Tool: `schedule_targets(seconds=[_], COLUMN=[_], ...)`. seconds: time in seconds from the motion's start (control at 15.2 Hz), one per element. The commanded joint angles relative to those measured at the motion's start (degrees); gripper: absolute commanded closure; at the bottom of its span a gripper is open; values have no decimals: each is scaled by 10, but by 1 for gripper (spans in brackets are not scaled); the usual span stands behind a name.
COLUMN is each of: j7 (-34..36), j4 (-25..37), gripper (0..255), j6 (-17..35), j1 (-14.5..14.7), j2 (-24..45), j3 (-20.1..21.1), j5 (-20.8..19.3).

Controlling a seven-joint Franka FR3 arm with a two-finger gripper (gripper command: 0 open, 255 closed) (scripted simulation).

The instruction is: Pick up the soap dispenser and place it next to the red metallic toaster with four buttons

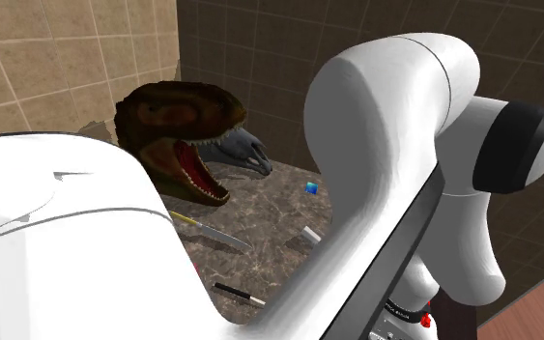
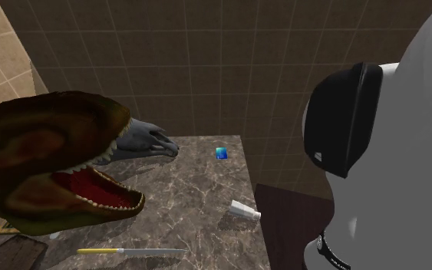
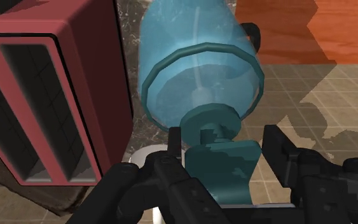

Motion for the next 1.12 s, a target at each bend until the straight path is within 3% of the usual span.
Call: schedule_targets(seconds=[0.0, 1.06], j7=[5, 47], j4=[-12, -96], gripper=[255, 255], j6=[14, 114], j1=[-1, -4], j2=[2, 28], j3=[-1, -18], j5=[-3, -38])
